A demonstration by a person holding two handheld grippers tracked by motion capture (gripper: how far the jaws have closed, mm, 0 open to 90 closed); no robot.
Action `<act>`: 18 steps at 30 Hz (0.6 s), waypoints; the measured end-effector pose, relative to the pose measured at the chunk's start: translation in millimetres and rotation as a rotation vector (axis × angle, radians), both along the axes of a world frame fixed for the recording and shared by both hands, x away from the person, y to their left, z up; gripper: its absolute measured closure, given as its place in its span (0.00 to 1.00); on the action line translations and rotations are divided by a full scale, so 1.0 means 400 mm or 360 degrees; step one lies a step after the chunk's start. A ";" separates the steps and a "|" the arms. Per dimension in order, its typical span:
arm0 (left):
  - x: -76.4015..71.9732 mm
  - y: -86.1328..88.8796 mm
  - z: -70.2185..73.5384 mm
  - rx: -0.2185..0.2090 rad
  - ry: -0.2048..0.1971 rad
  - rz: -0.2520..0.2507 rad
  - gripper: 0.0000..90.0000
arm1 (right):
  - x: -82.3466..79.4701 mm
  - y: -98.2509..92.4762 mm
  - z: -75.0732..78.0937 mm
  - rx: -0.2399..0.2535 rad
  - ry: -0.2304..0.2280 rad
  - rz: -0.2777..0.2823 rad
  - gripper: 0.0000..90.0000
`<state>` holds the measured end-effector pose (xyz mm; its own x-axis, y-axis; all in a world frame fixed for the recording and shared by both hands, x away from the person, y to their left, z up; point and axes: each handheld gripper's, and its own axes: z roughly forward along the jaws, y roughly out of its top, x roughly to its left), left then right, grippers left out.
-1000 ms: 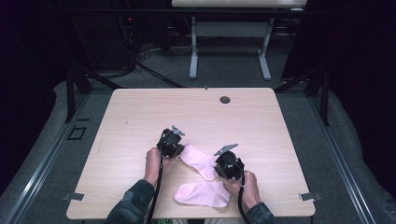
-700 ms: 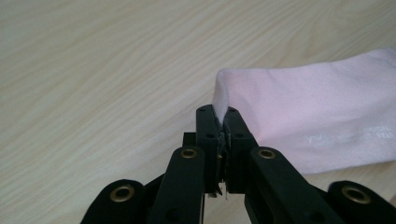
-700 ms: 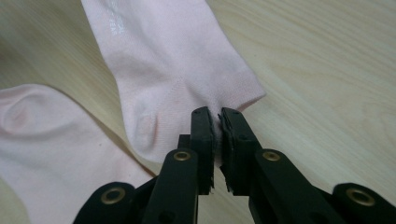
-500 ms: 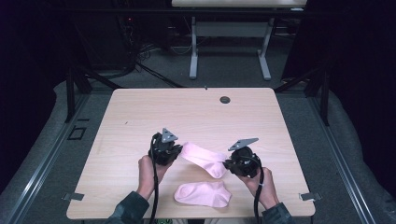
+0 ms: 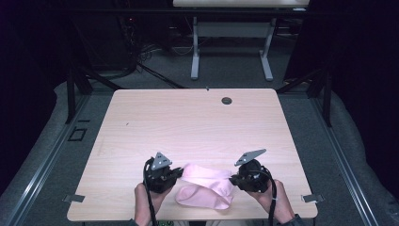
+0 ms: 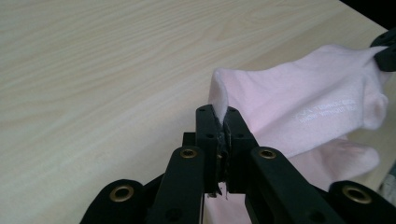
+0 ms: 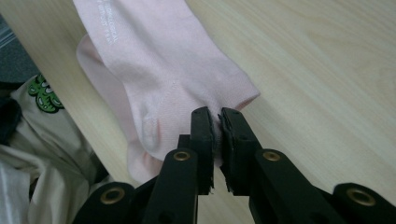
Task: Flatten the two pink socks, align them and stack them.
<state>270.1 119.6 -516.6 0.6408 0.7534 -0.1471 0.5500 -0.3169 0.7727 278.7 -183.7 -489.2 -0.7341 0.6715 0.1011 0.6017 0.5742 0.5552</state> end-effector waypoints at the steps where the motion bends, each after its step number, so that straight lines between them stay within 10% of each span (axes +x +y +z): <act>1: -0.012 0.002 -0.006 -0.0011 0.0005 0.0004 0.97 | -0.003 -0.002 -0.003 -0.0012 0.0020 0.0007 0.93; 11: -0.063 0.008 -0.092 0.0062 0.0119 -0.0024 0.96 | -0.010 0.021 -0.061 -0.0093 0.0154 0.0088 0.92; 18: -0.049 0.020 -0.118 0.0101 0.0213 -0.0033 0.69 | 0.005 0.028 -0.111 -0.0167 0.0187 0.0072 0.77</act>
<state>250.5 127.7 -563.7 0.6340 0.7509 -0.1848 0.6398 -0.3751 0.6708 280.5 -172.3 -533.7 -0.7510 0.6495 0.1188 0.6312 0.6534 0.4178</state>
